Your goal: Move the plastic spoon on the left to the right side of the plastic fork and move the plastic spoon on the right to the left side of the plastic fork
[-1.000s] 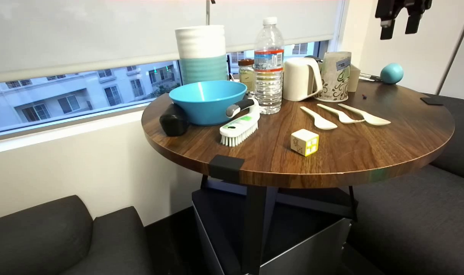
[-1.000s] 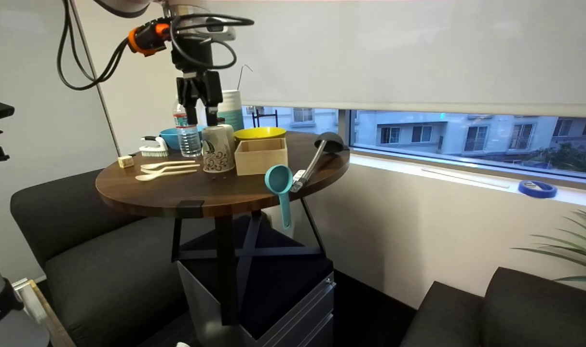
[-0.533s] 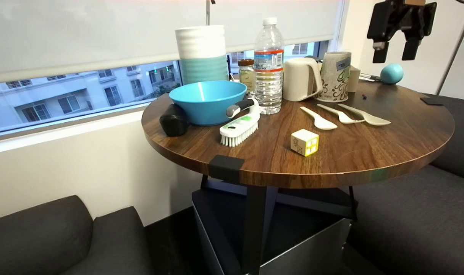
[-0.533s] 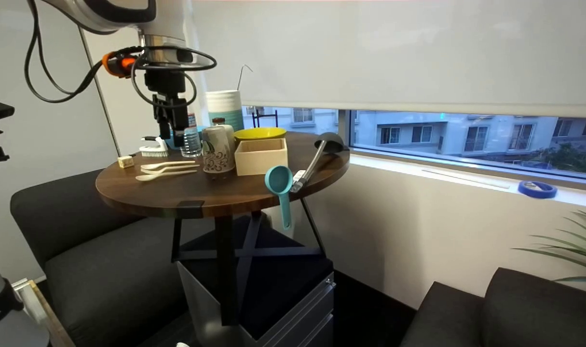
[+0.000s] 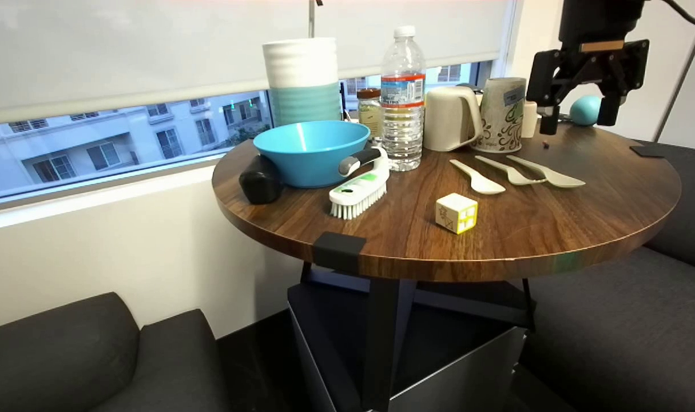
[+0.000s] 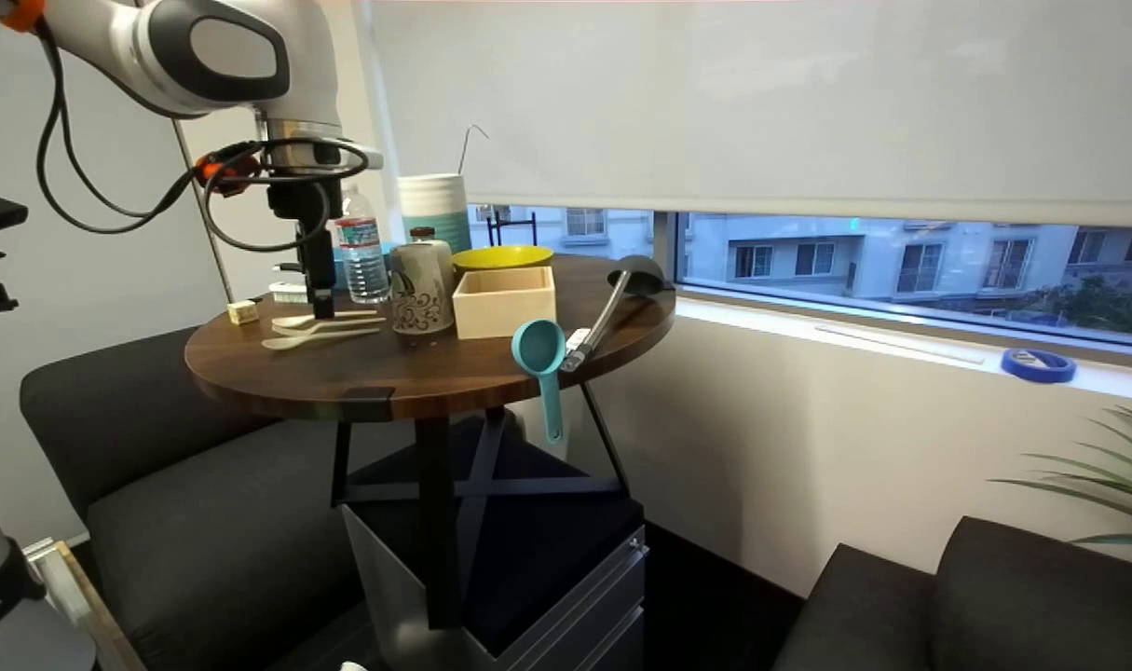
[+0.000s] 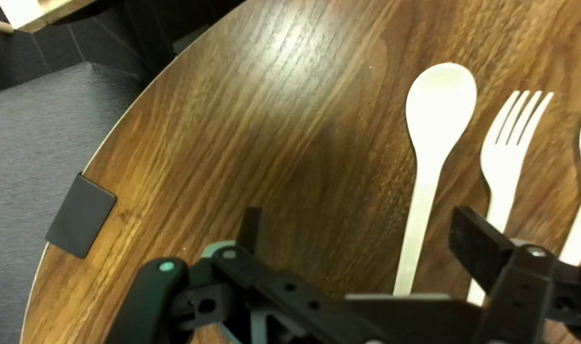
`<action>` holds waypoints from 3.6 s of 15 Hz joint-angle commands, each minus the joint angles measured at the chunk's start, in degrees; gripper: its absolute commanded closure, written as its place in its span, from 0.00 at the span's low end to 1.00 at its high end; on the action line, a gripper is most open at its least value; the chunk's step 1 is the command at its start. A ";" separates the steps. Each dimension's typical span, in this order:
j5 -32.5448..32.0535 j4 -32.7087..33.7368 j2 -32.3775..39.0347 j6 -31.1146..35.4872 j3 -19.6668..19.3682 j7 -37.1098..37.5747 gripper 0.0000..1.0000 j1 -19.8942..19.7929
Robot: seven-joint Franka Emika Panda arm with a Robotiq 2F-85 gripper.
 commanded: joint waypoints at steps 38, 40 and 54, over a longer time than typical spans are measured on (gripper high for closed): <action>9.40 18.02 22.78 -1.77 4.51 8.91 0.46 6.86; 9.88 18.35 23.20 -2.21 4.40 8.74 0.37 6.89; 11.30 20.52 25.52 -4.39 3.84 8.00 0.97 6.87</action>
